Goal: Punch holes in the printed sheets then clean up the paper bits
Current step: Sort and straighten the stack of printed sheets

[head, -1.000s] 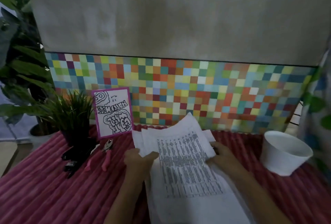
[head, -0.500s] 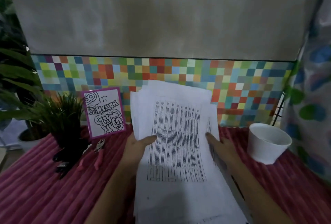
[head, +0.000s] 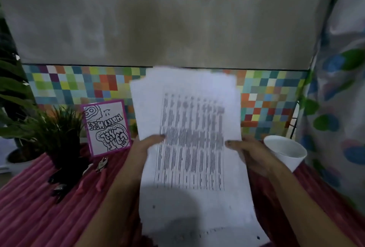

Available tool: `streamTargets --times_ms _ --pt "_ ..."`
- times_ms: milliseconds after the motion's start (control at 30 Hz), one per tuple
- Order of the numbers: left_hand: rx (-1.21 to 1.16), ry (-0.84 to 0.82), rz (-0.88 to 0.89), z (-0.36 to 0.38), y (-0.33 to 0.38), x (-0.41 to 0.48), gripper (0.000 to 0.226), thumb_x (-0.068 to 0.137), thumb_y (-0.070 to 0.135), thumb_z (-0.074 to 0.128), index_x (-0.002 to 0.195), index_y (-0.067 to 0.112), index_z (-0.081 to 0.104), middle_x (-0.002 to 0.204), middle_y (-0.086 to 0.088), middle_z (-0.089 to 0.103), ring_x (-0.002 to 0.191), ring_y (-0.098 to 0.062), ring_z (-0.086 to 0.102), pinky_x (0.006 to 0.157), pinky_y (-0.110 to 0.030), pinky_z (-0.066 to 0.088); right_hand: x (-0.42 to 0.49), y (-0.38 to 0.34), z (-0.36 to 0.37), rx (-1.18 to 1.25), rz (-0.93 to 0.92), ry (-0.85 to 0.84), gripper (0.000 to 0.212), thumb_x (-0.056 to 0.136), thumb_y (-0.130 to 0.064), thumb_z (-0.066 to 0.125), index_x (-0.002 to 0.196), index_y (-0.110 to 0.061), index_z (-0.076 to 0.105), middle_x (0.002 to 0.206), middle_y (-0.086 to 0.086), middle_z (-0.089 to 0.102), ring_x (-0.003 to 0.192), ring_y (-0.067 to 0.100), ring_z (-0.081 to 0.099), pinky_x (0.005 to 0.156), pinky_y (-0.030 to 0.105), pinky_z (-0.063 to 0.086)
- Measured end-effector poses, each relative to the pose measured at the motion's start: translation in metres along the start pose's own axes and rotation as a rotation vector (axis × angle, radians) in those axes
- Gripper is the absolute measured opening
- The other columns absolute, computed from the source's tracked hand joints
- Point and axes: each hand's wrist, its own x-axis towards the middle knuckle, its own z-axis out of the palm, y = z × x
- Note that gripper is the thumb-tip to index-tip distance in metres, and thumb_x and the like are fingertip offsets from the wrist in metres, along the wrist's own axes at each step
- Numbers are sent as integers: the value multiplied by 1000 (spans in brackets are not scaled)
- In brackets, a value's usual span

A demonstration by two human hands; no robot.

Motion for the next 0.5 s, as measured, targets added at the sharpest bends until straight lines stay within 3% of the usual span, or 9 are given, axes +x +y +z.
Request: streamTargets --times_ms 33,67,100,133,167,233,333,400,500 --pt "-28 4 112 2 1 3 13 82 7 70 93 13 74 74 8 74 69 1 69 70 -19 53 2 -9 6 21 -35 48 33 68 -9 78 100 -2 74 100 15 74 96 31 70 84 35 58" --pt "-4 4 203 10 19 -7 19 80 9 74 97 16 74 83 5 75 77 -4 71 75 -24 56 2 -19 13 11 -89 122 40 51 -22 91 82 -2 77 85 13 75 85 25 71 76 29 58" --pt "28 -3 291 17 26 -7 29 76 14 79 103 20 70 92 5 74 82 -4 70 76 -23 57 3 -28 19 -26 -158 215 62 30 -38 97 75 -1 76 76 9 74 78 20 70 73 27 57" --pt "44 21 377 25 40 -13 30 77 16 79 103 25 66 94 6 72 83 -2 70 74 -18 57 3 -37 22 -62 -222 286 82 19 -44 96 83 2 74 79 8 74 79 21 70 74 29 56" --pt "52 21 467 30 42 -11 27 80 15 78 98 30 64 93 6 71 82 -1 69 72 -18 57 0 -47 27 -76 -296 331 90 24 -39 96 99 4 70 87 8 74 84 23 71 77 32 56" --pt "11 50 546 39 53 -15 26 82 13 77 90 33 62 87 6 70 78 -4 70 68 -23 59 -10 -62 32 -86 -422 329 72 47 -18 88 113 -3 63 89 -2 75 84 18 72 75 33 58" --pt "18 102 594 51 57 -27 27 81 15 78 95 31 61 89 7 70 78 -4 70 63 -20 57 -27 -73 38 -155 -481 307 40 71 -1 78 107 -9 65 91 -1 75 85 21 72 74 37 59" --pt "-2 158 600 54 52 -29 30 81 13 78 98 30 60 92 8 69 82 -3 70 66 -18 56 -30 -70 37 -175 -516 330 33 77 1 74 108 -5 65 93 5 74 86 25 72 74 39 60" --pt "-131 139 542 48 45 -21 42 75 15 81 112 20 61 102 0 72 91 -10 71 73 -21 56 -35 -67 34 -143 -549 339 23 79 7 69 98 -5 67 82 -1 74 79 21 71 67 32 58"
